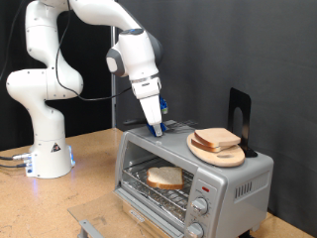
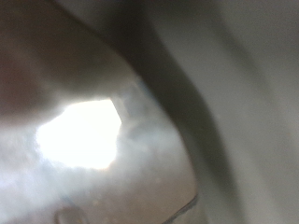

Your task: Make a piece of toast with the oven

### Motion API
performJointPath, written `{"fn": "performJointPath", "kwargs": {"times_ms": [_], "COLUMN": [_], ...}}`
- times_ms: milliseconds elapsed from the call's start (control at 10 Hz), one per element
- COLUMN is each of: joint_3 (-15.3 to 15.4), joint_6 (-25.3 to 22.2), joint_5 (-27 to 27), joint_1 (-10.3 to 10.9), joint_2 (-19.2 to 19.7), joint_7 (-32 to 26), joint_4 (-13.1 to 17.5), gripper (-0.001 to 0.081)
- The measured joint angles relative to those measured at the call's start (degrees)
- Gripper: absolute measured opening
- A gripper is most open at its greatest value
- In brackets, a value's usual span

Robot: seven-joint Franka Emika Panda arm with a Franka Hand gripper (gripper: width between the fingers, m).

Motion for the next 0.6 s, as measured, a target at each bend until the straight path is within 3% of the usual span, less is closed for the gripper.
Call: {"fn": "performJointPath", "kwargs": {"times_ms": [400,600], "joint_3": [0.7,0.0], "joint_6": [0.3,-1.9], "joint_5": [0.1,0.9], "joint_1": [-0.1,-0.1], "joint_2": [-0.1,0.0], "joint_7": [0.4,0.5], "joint_4": [0.2,0.8], "gripper": [0.0807,0.0807]}}
